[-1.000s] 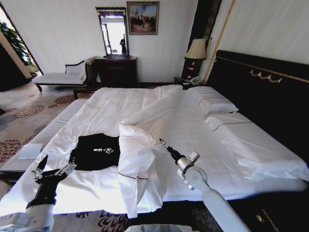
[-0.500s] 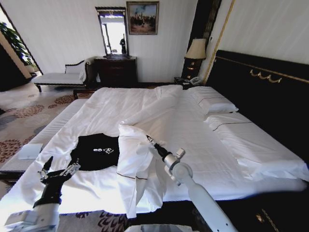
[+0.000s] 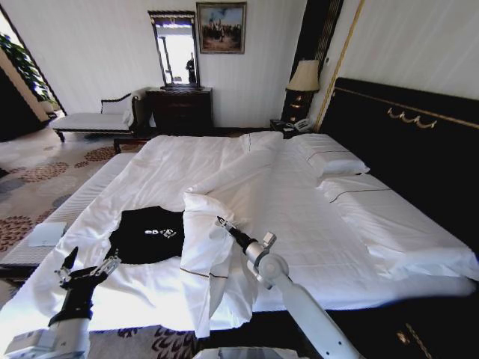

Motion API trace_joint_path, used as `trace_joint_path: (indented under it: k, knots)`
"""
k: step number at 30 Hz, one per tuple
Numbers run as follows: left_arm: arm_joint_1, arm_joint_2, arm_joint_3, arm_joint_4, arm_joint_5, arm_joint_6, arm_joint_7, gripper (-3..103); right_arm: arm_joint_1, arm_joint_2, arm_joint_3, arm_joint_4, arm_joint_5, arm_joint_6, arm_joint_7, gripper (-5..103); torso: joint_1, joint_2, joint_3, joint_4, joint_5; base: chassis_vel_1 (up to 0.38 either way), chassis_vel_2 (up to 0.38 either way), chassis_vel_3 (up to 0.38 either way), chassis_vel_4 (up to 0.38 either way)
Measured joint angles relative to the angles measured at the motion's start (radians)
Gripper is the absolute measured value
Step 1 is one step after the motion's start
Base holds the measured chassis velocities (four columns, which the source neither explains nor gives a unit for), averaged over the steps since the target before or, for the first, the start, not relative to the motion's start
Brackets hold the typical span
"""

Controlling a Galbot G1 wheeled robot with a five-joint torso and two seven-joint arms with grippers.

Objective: Fold the clothes on the bed.

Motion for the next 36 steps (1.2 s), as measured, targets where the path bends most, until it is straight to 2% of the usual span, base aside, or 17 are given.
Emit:
trace_joint_path:
  k: [1, 4, 5, 7, 10, 13, 18, 20, 29, 32, 33, 36]
  knots:
    - [0.0, 0.0, -0.001, 0.0, 0.0, -0.001, 0.0, 100, -0.001, 0.002, 0.0, 0.0, -0.002, 0.001, 0.001, 71, 0.0, 0.0, 0.0, -0.0001, 0.0, 0.0, 0.0, 0.0, 0.0]
    - [0.0, 0.002, -0.004, 0.002, -0.003, -0.003, 0.0, 100, -0.003, 0.01, 0.0, 0.0, -0.01, 0.004, 0.002, 54, 0.0, 0.0, 0.0, 0.0, 0.0, 0.0, 0.0, 0.0, 0.0]
    - [0.0, 0.002, -0.004, 0.002, -0.003, -0.003, 0.0, 100, -0.003, 0.01, 0.0, 0.0, -0.01, 0.004, 0.002, 54, 0.0, 0.0, 0.0, 0.0, 0.0, 0.0, 0.0, 0.0, 0.0]
    - [0.0, 0.004, -0.005, 0.005, -0.004, -0.004, -0.001, 100, -0.008, 0.018, 0.003, 0.002, -0.017, 0.009, 0.003, 44, 0.0, 0.0, 0.0, 0.0, 0.0, 0.0, 0.0, 0.0, 0.0]
    - [0.0, 0.004, -0.005, 0.006, -0.005, -0.006, -0.001, 100, -0.016, 0.024, 0.009, 0.009, -0.021, 0.015, 0.003, 38, 0.0, 0.0, 0.0, 0.0, 0.0, 0.0, 0.0, 0.0, 0.0]
    - [0.0, 0.005, -0.005, 0.011, -0.006, -0.01, -0.002, 100, -0.027, 0.027, 0.02, 0.022, -0.026, 0.021, 0.002, 22, 0.0, 0.0, 0.0, 0.0, 0.0, 0.0, 0.0, 0.0, 0.0]
    - [0.0, 0.005, -0.005, 0.017, -0.006, -0.017, -0.002, 100, -0.039, 0.028, 0.033, 0.034, -0.032, 0.024, 0.002, 12, 0.0, 0.0, 0.0, 0.0, 0.0, 0.0, 0.0, 0.0, 0.0]
    - [0.0, 0.006, -0.005, 0.02, -0.01, -0.019, -0.003, 100, -0.048, 0.03, 0.044, 0.041, -0.037, 0.027, 0.003, 3, 0.0, 0.0, 0.0, 0.0001, 0.0, 0.0, 0.0, 0.0, 0.0]
    - [-0.008, 0.012, -0.009, 0.021, -0.027, -0.02, -0.006, 100, -0.111, 0.02, 0.134, 0.13, -0.07, 0.026, 0.065, 1, 0.0, 0.0, 0.0, 0.0003, 0.0001, 0.0, 0.0, 0.0, 0.0]
    - [-0.014, 0.013, -0.004, 0.024, -0.027, -0.019, -0.007, 100, -0.189, -0.013, 0.235, 0.231, -0.102, 0.006, 0.108, 1, 0.0, 0.0, 0.0, 0.0001, 0.0001, 0.0, 0.0, 0.0, 0.0]
    - [-0.014, 0.013, -0.004, 0.024, -0.027, -0.019, -0.007, 100, -0.189, -0.013, 0.235, 0.231, -0.102, 0.006, 0.108, 1, 0.0, 0.0, 0.0, 0.0001, 0.0001, 0.0, 0.0, 0.0, 0.0]
    - [-0.02, 0.014, 0.004, 0.027, -0.027, -0.017, -0.007, 100, -0.262, -0.039, 0.349, 0.335, -0.102, -0.02, 0.182, 1, 0.0, 0.0, 0.0, 0.0, 0.0003, 0.0, 0.0, 0.0, 0.0]
